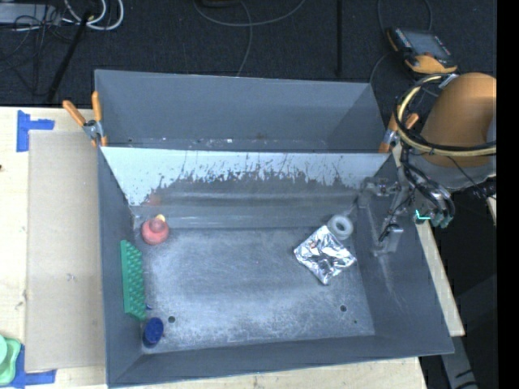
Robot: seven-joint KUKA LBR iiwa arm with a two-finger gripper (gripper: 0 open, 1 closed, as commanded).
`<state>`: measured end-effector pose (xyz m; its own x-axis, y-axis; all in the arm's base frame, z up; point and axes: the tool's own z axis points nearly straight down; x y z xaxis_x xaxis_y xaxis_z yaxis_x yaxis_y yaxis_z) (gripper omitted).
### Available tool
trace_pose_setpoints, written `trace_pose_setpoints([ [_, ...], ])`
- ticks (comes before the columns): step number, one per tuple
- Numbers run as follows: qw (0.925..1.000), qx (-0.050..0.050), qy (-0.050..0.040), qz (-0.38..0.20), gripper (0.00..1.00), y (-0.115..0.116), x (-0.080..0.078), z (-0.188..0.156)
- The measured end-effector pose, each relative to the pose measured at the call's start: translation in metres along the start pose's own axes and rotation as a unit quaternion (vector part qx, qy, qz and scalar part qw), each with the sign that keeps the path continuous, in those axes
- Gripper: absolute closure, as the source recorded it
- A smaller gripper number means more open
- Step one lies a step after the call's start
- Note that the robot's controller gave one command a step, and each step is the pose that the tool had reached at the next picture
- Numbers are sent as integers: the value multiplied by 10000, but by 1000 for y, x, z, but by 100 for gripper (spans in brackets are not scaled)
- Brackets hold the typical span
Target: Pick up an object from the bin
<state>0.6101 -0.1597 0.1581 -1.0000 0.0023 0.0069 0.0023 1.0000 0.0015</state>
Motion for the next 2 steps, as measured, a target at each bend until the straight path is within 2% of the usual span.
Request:
trace_pose_setpoints([
  [1,9768,-2,-12,-2142,0,44,19,91],
  [2,9766,11,-32,-2152,100,44,17,88],
])
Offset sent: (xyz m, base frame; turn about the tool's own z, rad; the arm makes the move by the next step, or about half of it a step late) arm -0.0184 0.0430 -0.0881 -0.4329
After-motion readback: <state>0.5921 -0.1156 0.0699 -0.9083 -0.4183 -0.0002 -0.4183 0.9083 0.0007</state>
